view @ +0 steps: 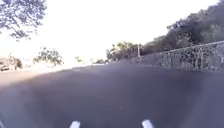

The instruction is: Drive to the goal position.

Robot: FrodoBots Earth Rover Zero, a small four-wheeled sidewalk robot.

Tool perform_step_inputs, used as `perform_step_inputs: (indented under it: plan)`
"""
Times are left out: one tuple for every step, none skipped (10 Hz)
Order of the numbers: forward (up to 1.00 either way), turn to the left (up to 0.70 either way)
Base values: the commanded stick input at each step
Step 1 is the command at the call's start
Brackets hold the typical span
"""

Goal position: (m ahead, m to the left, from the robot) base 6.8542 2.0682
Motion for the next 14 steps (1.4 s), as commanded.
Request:
perform_step_inputs:
  plan:
    - [0.70, 0.00]
    - [0.70, 0.00]
    - [0.70, 0.00]
    - [0.70, 0.00]
    - [0.70, 0.00]
    - [0.70, 0.00]
    - [0.70, 0.00]
    - [0.70, 0.00]
    - [0.70, 0.00]
    - [0.70, 0.00]
    - [0.70, 0.00]
    - [0.70, 0.00]
    - [0.70, 0.00]
    - [0.70, 0.00]
